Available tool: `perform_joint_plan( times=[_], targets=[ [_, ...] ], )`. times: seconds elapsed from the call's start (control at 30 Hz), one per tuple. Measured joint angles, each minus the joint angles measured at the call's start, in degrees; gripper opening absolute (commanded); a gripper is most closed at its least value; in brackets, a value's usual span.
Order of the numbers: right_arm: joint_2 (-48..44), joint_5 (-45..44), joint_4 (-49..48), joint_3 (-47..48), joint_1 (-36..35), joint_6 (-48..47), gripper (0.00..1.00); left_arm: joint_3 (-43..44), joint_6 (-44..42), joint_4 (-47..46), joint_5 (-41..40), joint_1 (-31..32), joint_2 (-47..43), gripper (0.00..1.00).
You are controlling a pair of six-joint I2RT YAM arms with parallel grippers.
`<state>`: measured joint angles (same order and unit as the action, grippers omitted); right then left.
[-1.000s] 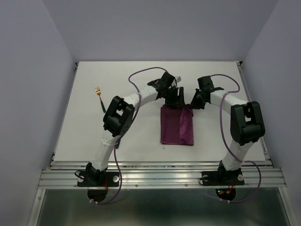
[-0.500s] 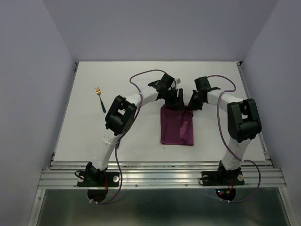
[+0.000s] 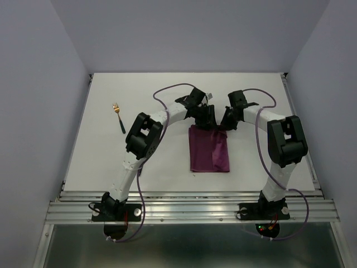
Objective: Fold the napkin into a case and place the utensils inside
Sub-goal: Pick up the 2/3-rectangle-folded napkin from the center of the board.
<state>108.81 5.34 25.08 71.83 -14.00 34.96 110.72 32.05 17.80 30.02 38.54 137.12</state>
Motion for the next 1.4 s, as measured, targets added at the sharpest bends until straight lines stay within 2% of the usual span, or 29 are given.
perform_joint_plan(
  times=[0.2, 0.37, 0.6, 0.73, 0.83, 0.87, 0.9, 1.4],
  targets=[
    [0.5, 0.9, 0.0, 0.8, -0.1, 0.0, 0.1, 0.0, 0.0, -0.4, 0.0, 0.0, 0.0, 0.56],
    [0.5, 1.4, 0.0, 1.0, -0.2, 0.4, 0.1, 0.7, 0.3, -0.5, 0.1, 0.0, 0.4, 0.44],
    [0.5, 1.7, 0.1, 1.6, -0.7, 0.5, 0.1, 1.3, 0.9, -0.7, 0.1, 0.0, 0.9, 0.34],
    [0.5, 1.8, 0.2, 1.6, -0.7, 0.4, 0.1, 1.6, 1.3, -0.9, 0.1, 0.0, 1.1, 0.25],
    [0.5, 1.8, 0.3, 1.6, -0.7, 0.4, 0.1, 1.7, 1.5, -0.9, 0.0, 0.0, 1.3, 0.11],
    [0.5, 1.8, 0.3, 1.6, -0.7, 0.4, 0.11, 1.7, 1.4, -0.9, 0.0, 0.0, 1.4, 0.03],
    [0.5, 1.7, 0.4, 1.7, -0.7, 0.3, 0.11, 1.7, 1.6, -0.9, 0.0, -0.1, 1.4, 0.0],
    [0.5, -3.4, 3.8, 5.6, -0.7, -0.7, 0.12, 1.7, 1.6, -0.9, 0.7, -1.6, 1.8, 0.0]
  ],
)
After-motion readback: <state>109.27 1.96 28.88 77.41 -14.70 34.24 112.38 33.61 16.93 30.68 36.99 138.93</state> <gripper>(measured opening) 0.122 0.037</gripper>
